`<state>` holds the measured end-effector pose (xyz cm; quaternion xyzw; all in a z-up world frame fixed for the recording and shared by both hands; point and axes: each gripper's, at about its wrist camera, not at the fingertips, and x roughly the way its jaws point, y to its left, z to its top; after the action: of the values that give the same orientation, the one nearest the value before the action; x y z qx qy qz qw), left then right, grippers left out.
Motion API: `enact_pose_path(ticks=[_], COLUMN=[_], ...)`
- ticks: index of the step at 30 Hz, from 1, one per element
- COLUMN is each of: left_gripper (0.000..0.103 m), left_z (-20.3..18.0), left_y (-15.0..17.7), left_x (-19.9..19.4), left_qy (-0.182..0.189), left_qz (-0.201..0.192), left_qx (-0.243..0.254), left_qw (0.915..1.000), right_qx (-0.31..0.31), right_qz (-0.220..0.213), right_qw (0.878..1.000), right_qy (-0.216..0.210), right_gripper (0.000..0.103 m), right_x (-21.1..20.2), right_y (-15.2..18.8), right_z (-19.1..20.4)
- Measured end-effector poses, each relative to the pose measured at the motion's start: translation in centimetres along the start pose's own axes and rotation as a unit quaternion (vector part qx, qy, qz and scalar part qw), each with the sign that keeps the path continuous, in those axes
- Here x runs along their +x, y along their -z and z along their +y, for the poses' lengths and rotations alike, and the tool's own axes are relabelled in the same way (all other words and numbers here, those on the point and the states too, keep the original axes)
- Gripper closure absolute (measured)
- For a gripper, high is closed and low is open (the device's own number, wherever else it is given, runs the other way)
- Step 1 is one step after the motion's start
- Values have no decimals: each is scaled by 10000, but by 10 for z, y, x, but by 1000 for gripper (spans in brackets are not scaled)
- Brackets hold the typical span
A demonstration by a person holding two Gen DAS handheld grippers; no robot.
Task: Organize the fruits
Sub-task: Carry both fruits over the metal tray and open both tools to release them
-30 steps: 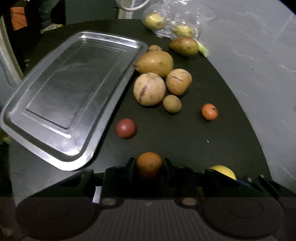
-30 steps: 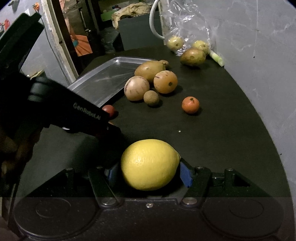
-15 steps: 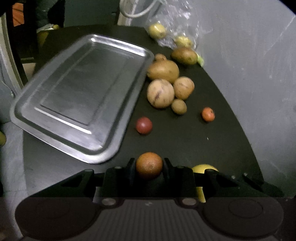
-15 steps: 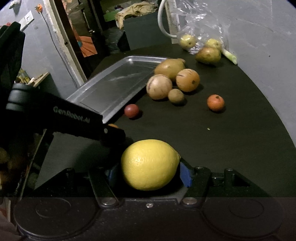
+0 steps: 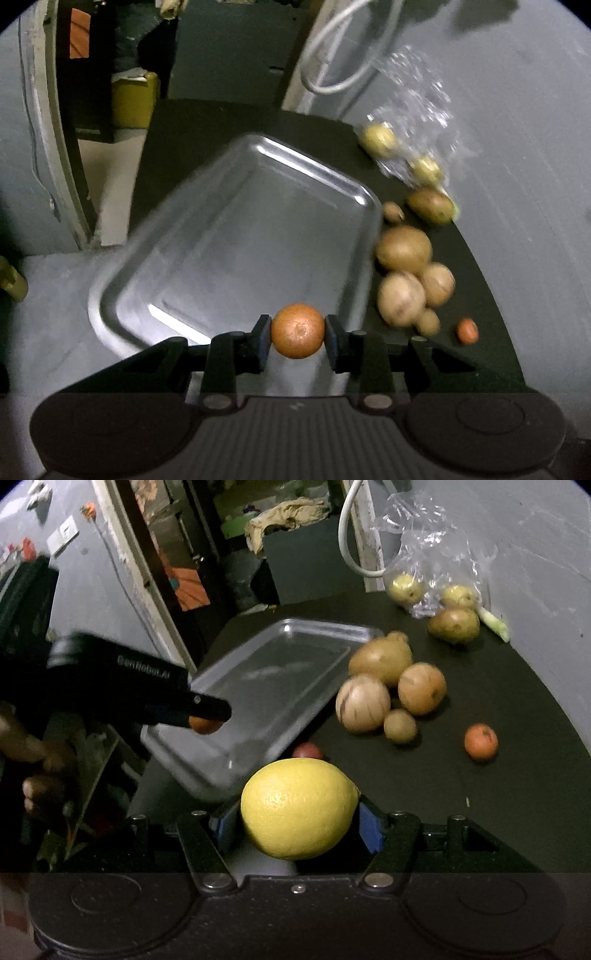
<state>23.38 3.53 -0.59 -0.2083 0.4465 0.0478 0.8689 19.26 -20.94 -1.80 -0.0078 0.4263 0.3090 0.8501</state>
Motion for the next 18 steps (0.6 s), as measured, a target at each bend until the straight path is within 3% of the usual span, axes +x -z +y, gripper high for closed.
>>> enact_pose_path(ticks=[5,11,18], left_gripper=[70,70,70], left_z=[19,33,33], left_y=[-39,-84,-120], left_x=[20,52,90], left_qy=[13,-45,-58], left_qz=[-128,-240,-257], left_qx=[-137,-241,-91], left_qw=[9998,9994,9996], right_qx=[276,153,-60], right_qz=[-260,-685,-649], right_qw=[9992,9972,9966], right_qy=[89,267,502], right_gripper=[37,37,37], right_x=[16,46,108], right_y=[-43,-97,-140], right_z=[-7,-8,-15])
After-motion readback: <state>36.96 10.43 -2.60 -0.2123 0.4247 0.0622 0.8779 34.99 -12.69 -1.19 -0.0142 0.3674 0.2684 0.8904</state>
